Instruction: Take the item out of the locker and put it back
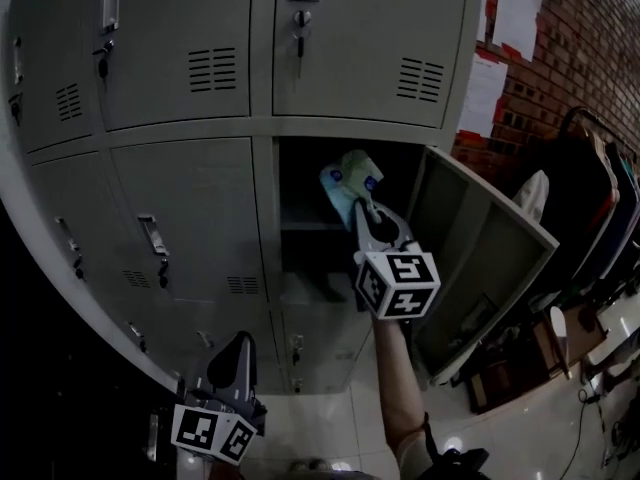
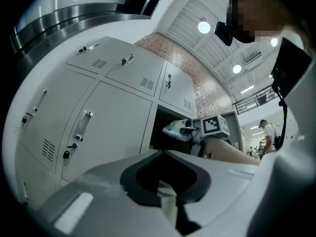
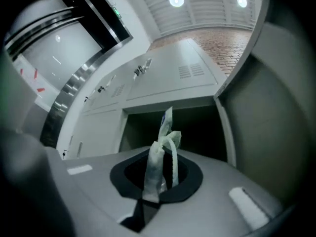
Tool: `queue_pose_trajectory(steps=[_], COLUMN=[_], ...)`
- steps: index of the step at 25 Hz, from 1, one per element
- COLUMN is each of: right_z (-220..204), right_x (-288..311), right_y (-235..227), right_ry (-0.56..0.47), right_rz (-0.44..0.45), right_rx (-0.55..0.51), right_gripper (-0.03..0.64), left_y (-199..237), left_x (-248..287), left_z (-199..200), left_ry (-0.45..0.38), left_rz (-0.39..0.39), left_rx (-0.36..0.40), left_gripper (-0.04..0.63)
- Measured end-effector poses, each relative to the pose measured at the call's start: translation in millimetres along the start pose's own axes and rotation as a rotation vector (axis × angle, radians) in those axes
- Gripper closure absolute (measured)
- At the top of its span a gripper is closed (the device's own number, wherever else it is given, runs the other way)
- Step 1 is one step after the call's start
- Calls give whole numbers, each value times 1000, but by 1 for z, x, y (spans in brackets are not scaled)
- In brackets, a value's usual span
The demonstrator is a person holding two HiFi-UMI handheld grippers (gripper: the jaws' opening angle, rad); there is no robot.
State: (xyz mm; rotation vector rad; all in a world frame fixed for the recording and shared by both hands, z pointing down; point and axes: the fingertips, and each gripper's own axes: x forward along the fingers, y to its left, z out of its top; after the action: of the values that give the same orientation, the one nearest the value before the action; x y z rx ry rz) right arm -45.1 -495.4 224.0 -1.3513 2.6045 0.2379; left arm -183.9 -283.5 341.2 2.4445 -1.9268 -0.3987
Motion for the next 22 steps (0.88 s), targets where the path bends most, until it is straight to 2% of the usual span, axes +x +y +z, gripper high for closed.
queue_pose_trajectory(steps=[6,14,15,16,17,18,22], right_z=[-33,-53,-53,-51,-49,-47,-38], right_x=[74,96,98,99,101,101,93], right_y=[-29,-47,-47,-45,-44,-42,-39], right_ry=[149,186,179,166,150,132,90], right_rz=[-52,-91,-86,-76,-62,-49,-25], right_rx=[-89,-121,-111,-97,-82,-71,-44], right_gripper=[600,600,583,517,359,232,225], left_y=[31,42,43,45,47,49,50], left_x=[6,17,17,16,15,15,17], left_z=[6,6,7,7,7,6,2], left_ry=[-14,-18,-18,-18,-17,-15,-4], left_rz=[73,97,103,109,117,123,127], left_rx=[6,17,18,18,17,17,9], left_gripper=[591,591,591,591,591,591,591])
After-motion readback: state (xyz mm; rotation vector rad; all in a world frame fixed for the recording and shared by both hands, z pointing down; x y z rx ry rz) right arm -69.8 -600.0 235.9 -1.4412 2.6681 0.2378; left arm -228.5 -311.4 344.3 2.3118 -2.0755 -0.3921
